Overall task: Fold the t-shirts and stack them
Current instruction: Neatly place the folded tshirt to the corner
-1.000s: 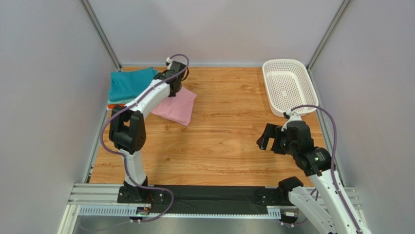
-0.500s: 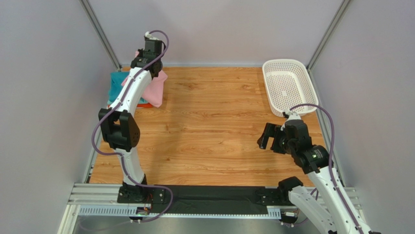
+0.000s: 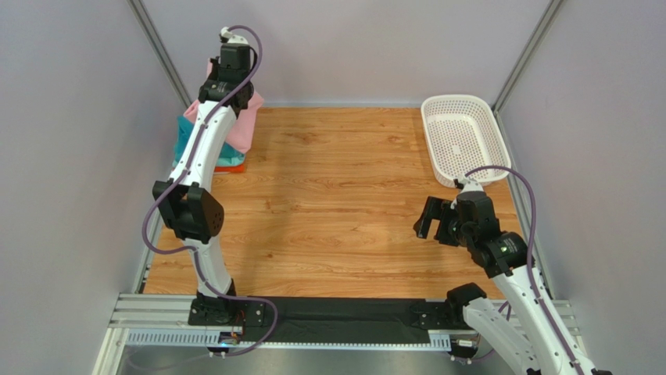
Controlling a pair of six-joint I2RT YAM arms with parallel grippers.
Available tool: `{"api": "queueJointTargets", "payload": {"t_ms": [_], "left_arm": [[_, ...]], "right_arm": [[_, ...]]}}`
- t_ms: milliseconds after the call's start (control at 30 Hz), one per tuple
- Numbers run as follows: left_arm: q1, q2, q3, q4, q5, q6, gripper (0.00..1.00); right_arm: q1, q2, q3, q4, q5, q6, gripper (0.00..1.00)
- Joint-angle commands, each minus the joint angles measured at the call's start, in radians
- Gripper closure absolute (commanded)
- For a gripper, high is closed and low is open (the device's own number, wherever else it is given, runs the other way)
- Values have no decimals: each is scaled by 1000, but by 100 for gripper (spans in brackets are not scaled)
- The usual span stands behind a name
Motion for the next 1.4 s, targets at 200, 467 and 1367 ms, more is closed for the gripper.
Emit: {"api": "queueJointTargets", "payload": {"t_ms": [200,467,1367], "left_arm": [[60,33,43,-16,-21,-127,100],[138,54,-40,4,47,-159,100],[266,104,-62,-24,143,-363,0]], "right_arm": [[0,13,-5,29,34,3,0],[0,55,-5,27,46,7,0],[0,39,-1,9,83,21,0]]}}
